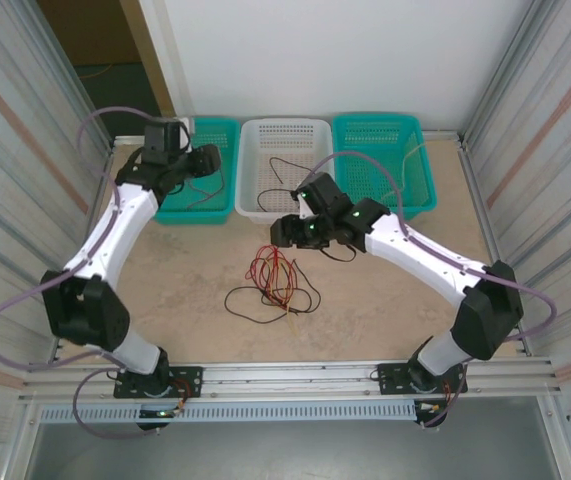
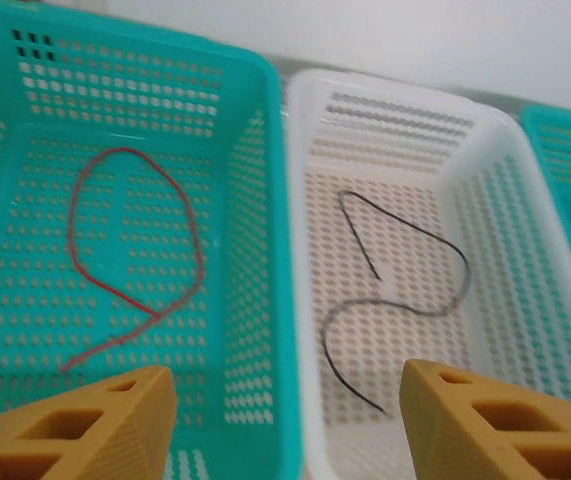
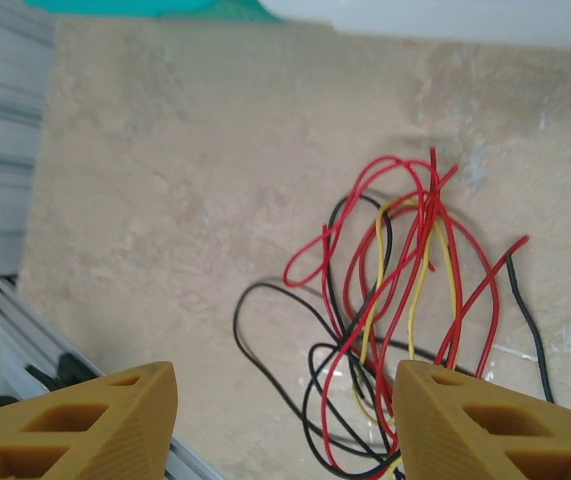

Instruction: Untangle the cables

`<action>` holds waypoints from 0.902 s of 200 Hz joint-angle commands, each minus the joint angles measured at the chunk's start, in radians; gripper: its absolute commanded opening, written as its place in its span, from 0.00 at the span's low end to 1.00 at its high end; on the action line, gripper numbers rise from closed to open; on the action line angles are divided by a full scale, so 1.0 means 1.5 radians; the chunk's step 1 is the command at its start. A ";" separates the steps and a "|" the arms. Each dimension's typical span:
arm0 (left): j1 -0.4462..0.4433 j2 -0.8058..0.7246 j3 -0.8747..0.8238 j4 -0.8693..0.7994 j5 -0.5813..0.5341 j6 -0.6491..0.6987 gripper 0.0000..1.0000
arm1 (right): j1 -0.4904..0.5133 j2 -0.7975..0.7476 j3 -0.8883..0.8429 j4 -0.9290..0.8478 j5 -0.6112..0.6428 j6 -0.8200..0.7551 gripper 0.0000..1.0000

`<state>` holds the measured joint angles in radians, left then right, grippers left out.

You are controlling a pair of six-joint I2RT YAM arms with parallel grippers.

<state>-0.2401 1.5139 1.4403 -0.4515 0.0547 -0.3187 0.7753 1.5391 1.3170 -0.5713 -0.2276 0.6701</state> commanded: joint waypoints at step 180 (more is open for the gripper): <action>-0.091 -0.301 -0.408 0.077 0.149 -0.201 0.30 | 0.064 0.203 0.010 -0.124 0.142 -0.048 0.33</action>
<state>-0.3557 1.0443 0.8310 -0.3840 0.2543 -0.5957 0.8703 1.8141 1.3510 -0.7345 -0.0467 0.5915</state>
